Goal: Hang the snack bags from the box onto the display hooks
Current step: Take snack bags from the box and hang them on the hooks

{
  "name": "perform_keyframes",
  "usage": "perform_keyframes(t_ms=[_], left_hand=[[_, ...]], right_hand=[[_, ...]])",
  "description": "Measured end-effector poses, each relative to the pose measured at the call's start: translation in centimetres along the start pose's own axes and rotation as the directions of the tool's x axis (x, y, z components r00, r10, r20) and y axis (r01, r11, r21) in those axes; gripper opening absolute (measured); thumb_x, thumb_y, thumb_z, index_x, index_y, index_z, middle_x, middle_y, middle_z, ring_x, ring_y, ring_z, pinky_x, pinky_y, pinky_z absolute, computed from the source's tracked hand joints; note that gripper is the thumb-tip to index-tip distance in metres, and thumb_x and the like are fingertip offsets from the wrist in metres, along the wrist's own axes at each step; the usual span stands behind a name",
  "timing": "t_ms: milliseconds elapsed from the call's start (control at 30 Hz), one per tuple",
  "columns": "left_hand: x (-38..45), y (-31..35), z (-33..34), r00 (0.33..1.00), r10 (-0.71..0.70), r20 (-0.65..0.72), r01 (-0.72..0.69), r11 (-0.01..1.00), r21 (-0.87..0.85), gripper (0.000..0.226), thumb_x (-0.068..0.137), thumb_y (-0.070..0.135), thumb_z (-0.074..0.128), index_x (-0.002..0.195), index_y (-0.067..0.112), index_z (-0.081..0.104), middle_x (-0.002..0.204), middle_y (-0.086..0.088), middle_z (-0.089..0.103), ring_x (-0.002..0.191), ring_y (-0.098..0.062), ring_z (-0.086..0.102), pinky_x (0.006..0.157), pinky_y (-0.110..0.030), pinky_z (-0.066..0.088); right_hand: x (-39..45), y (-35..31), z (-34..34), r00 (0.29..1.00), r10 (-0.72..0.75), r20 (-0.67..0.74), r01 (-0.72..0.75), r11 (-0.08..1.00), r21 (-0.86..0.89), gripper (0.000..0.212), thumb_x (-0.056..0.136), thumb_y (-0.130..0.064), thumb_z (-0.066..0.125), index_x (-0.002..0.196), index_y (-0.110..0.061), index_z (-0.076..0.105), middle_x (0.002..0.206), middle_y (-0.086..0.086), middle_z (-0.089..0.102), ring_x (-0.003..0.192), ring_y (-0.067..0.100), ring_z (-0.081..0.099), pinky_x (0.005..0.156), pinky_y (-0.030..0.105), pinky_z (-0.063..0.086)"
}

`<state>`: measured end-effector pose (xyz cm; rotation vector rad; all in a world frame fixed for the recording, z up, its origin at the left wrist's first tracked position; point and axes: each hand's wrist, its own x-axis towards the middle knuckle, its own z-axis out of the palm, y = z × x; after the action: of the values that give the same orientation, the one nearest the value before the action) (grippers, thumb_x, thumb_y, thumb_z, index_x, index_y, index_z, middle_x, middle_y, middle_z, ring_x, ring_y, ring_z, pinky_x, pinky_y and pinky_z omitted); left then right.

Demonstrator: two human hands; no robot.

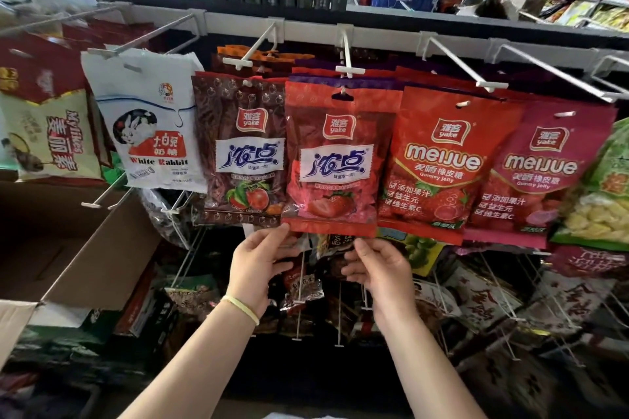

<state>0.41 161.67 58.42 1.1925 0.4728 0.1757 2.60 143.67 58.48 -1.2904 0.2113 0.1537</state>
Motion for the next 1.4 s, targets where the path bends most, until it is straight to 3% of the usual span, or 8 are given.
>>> perform_keyframes(t_ms=[100, 267, 667, 800, 900, 1033, 1167, 1400], left_hand=[[0.2, 0.1, -0.6, 0.996, -0.069, 0.061, 0.077, 0.987, -0.141, 0.022, 0.099, 0.025, 0.05, 0.098, 0.014, 0.069, 0.1, -0.01, 0.075, 0.087, -0.023, 0.07, 0.075, -0.035, 0.052], [1.3, 1.0, -2.7, 0.99, -0.111, 0.087, 0.137, 0.909, -0.393, 0.011, 0.096, 0.024, 0.055, 0.092, 0.016, 0.061, 0.095, -0.005, 0.07, 0.083, -0.018, 0.067, 0.071, -0.029, 0.048], [2.5, 2.3, -5.9, 0.984, -0.117, 0.133, 0.133, 0.984, -0.12, 0.015, 0.097, 0.015, 0.058, 0.083, 0.016, 0.063, 0.095, -0.003, 0.076, 0.079, -0.014, 0.07, 0.059, -0.024, 0.052], [3.9, 4.1, -9.3, 0.986, -0.154, 0.057, 0.164, 0.949, -0.268, 0.021, 0.1, 0.016, 0.044, 0.097, 0.013, 0.065, 0.087, -0.003, 0.075, 0.079, -0.017, 0.068, 0.067, -0.028, 0.049], [5.4, 6.1, -12.4, 0.989, -0.143, 0.038, 0.146, 0.915, -0.377, 0.029, 0.103, 0.022, 0.04, 0.119, 0.014, 0.062, 0.101, -0.005, 0.074, 0.087, -0.017, 0.069, 0.069, -0.029, 0.05], [6.3, 8.2, -15.2, 0.991, -0.13, 0.036, 0.135, 0.938, -0.321, 0.025, 0.102, 0.024, 0.046, 0.117, 0.014, 0.062, 0.101, -0.005, 0.075, 0.077, -0.014, 0.073, 0.059, -0.022, 0.055], [7.4, 9.9, -17.1, 0.993, -0.112, 0.047, 0.121, 0.936, -0.33, 0.015, 0.101, 0.02, 0.049, 0.111, 0.014, 0.06, 0.094, -0.007, 0.072, 0.072, -0.018, 0.071, 0.054, -0.023, 0.056], [8.1, 11.0, -18.3, 0.989, -0.088, 0.121, 0.118, 0.957, -0.266, 0.022, 0.098, 0.017, 0.057, 0.115, 0.005, 0.064, 0.101, -0.012, 0.067, 0.073, -0.017, 0.066, 0.062, -0.023, 0.056]], right_hand=[[-0.6, 0.9, 1.6, 0.971, 0.161, 0.175, -0.173, 0.983, 0.054, 0.028, 0.081, -0.022, 0.072, 0.103, -0.006, 0.066, 0.081, 0.01, 0.071, 0.058, 0.019, 0.065, 0.056, 0.028, 0.054], [-1.1, 1.2, 5.5, 0.887, 0.253, 0.387, -0.345, 0.919, 0.189, 0.019, 0.081, -0.023, 0.071, 0.097, -0.014, 0.071, 0.08, 0.008, 0.071, 0.057, 0.016, 0.064, 0.053, 0.025, 0.053], [0.0, 3.8, 6.8, 0.937, 0.34, 0.083, -0.349, 0.925, 0.153, 0.002, 0.09, -0.007, 0.068, 0.09, -0.007, 0.069, 0.06, 0.005, 0.064, 0.044, 0.013, 0.057, 0.043, 0.023, 0.048], [-1.1, 5.1, 9.0, 0.91, 0.386, 0.148, -0.4, 0.913, 0.08, 0.006, 0.094, -0.007, 0.063, 0.095, -0.003, 0.067, 0.062, 0.007, 0.065, 0.047, 0.015, 0.058, 0.044, 0.024, 0.049], [-2.4, 4.9, 12.4, 0.883, 0.383, 0.271, -0.406, 0.913, 0.032, 0.013, 0.096, -0.01, 0.059, 0.097, -0.001, 0.068, 0.068, 0.01, 0.067, 0.052, 0.017, 0.06, 0.049, 0.026, 0.051], [-4.4, 3.8, 18.1, 0.845, 0.331, 0.421, -0.364, 0.931, -0.003, 0.021, 0.099, -0.015, 0.054, 0.104, -0.002, 0.071, 0.077, 0.013, 0.07, 0.055, 0.019, 0.063, 0.054, 0.027, 0.053], [-5.0, 2.9, 23.7, 0.838, 0.353, 0.417, -0.453, 0.875, 0.168, 0.026, 0.099, -0.016, 0.055, 0.123, -0.009, 0.063, 0.089, 0.015, 0.074, 0.055, 0.021, 0.065, 0.051, 0.027, 0.054], [-3.5, 3.5, 29.0, 0.877, 0.404, 0.26, -0.481, 0.739, 0.472, 0.013, 0.097, -0.017, 0.061, 0.103, -0.007, 0.067, 0.071, 0.008, 0.074, 0.048, 0.014, 0.066, 0.046, 0.022, 0.055]])
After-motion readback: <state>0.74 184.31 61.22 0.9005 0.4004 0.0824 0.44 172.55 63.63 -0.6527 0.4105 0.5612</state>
